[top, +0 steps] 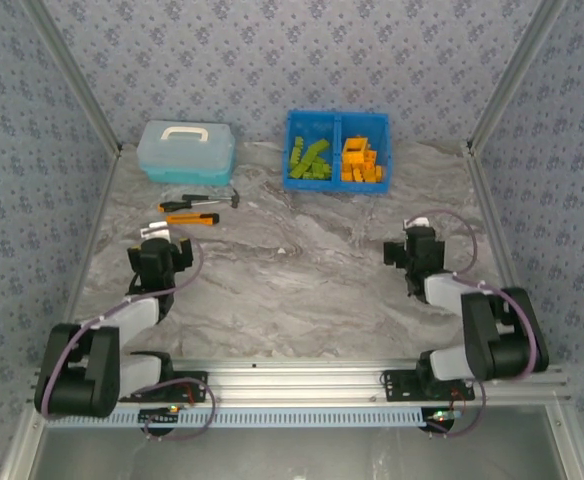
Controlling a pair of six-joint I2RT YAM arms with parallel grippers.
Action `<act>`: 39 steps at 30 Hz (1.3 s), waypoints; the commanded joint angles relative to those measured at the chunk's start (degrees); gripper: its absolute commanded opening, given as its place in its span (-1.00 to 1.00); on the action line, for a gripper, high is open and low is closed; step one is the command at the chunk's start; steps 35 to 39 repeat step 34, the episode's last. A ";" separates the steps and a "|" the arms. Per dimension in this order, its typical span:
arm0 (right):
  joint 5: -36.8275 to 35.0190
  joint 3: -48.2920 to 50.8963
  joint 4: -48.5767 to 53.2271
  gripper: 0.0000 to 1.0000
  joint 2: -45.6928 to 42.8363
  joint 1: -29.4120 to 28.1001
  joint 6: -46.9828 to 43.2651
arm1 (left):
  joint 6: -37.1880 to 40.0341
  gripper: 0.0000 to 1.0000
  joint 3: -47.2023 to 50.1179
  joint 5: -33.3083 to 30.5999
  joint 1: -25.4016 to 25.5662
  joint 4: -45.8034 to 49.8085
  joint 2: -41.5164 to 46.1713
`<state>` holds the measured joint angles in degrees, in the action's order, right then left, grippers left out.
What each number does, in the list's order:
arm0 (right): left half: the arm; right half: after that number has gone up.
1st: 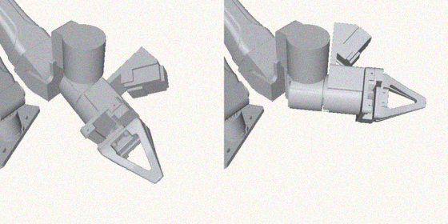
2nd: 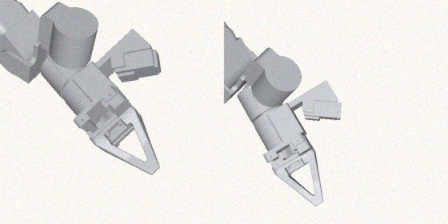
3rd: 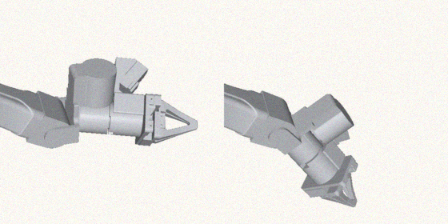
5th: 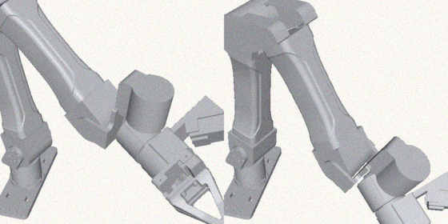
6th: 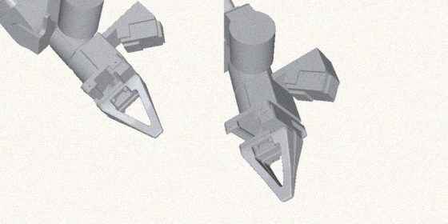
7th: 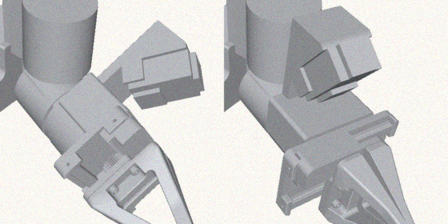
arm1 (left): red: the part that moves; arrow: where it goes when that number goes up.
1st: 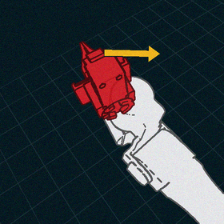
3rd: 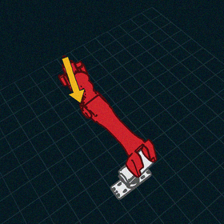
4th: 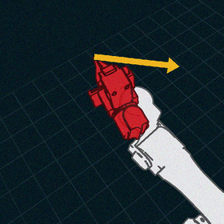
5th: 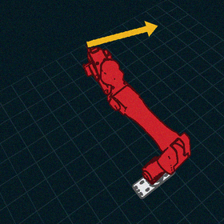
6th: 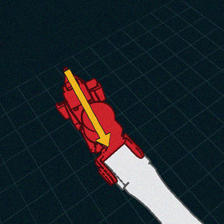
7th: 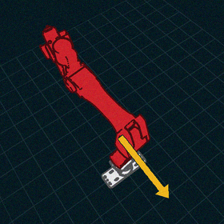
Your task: Sort the legos into containers by color
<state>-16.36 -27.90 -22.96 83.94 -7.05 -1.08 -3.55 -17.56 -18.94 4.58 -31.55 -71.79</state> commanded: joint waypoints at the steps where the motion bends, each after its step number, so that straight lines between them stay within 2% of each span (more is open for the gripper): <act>1: 1.28 -3.21 -8.63 0.99 3.50 3.82 -0.44 | 1.97 0.98 -2.81 6.55 -1.35 -10.39 -4.75; 2: 8.88 -2.17 -9.30 1.00 2.53 8.30 1.74 | 2.71 0.98 -3.64 6.98 -1.74 -11.82 -6.89; 3: 13.70 -0.29 -11.91 1.00 1.75 10.42 2.23 | 2.51 0.98 -3.53 7.80 -2.41 -14.56 -9.75; 5: 15.74 3.57 -18.91 1.00 2.09 9.71 0.42 | 1.41 0.99 -3.10 9.12 -3.96 -21.13 -16.53; 6: 14.74 6.99 -28.02 1.00 4.29 9.35 0.42 | 1.34 0.98 -3.35 8.90 -4.00 -23.15 -17.31; 7: 12.01 6.80 -27.15 1.00 4.19 8.99 0.98 | 0.66 0.98 -5.37 9.60 -4.29 -15.22 -15.15; 8: 11.57 5.81 -22.52 1.00 2.65 9.03 1.17 | 1.00 0.98 -5.48 10.24 -4.57 -16.37 -16.26; 9: 11.05 6.73 -26.73 1.00 3.84 8.60 0.77 | 0.94 0.99 -5.00 10.42 -4.58 -17.77 -16.24; 10: 10.20 6.04 -24.38 1.00 3.49 8.25 0.72 | 0.70 0.99 -5.72 10.38 -4.61 -14.89 -15.64; 13: 10.05 5.98 -23.90 1.00 3.10 8.05 0.63 | 0.79 0.98 -5.45 10.49 -4.66 -15.80 -15.91; 15: 13.54 5.42 -22.93 1.00 3.10 8.47 -0.22 | 0.81 0.98 -5.54 10.42 -4.66 -15.69 -15.82; 18: 14.50 5.26 -22.74 1.00 3.16 8.89 -0.10 | 0.82 0.98 -5.39 10.46 -4.59 -16.25 -16.00; 39: 16.07 5.49 -22.79 1.00 2.94 9.68 0.20 | 0.85 0.98 -5.44 10.48 -4.65 -16.17 -15.97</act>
